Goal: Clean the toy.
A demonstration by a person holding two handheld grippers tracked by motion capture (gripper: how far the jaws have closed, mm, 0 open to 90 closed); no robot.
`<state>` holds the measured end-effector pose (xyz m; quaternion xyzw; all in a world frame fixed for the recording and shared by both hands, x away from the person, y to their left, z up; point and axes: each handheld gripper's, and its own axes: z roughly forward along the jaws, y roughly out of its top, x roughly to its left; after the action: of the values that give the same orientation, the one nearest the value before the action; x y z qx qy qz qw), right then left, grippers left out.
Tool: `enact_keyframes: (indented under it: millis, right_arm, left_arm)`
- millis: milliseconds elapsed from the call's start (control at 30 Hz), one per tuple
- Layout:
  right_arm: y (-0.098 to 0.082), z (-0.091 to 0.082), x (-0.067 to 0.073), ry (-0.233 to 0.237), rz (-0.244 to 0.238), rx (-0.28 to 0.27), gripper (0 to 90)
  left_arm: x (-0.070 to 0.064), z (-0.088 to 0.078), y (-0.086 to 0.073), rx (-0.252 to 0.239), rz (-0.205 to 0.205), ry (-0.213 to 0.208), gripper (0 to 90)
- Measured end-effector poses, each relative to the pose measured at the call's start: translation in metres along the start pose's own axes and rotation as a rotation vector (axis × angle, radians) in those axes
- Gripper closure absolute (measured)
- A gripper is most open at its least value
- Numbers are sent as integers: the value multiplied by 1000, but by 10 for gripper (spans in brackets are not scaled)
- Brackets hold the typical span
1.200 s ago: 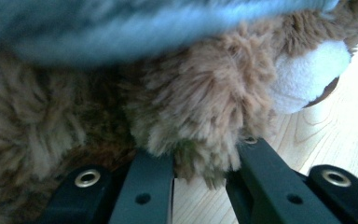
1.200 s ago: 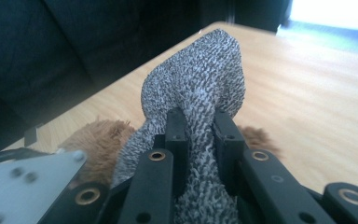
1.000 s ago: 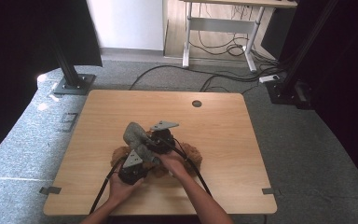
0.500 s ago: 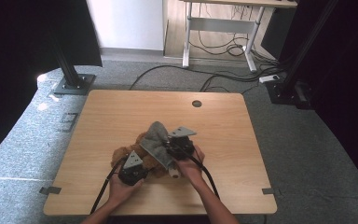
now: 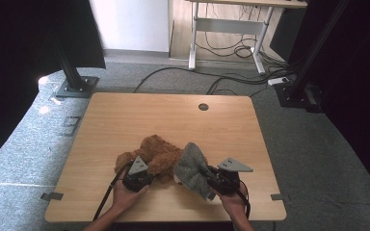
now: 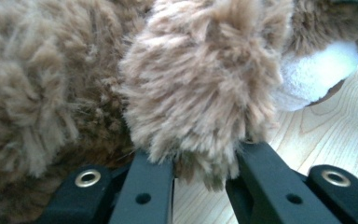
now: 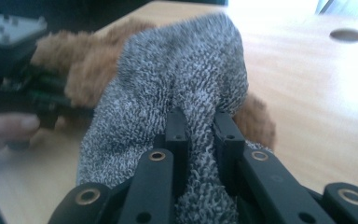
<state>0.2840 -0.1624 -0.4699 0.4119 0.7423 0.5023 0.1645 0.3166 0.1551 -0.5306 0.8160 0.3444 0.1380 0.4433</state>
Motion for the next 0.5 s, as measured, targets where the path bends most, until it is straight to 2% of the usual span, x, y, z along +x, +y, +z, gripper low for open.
enact_keyframes:
  millis: [67, 200, 300, 400, 500]
  right_arm:
    - [-9, 0, -2, -2, 7, 15, 799]
    - [-24, 3, -15, 10, 78, 41, 802]
    - [-36, 8, -23, -22, 101, 87, 803]
    - [-49, 17, -31, -19, 144, 130, 802]
    - [-49, 23, -34, -16, 162, 136, 802]
  left_arm:
    - [0, 0, -1, 7, 3, -2, 829]
    - [-1, 1, -1, 10, 9, 2, 829]
    - [-1, 3, -1, 16, 19, 10, 830]
    - [0, 4, -1, 21, 19, 10, 832]
    - [1, 7, -1, 37, 12, 8, 835]
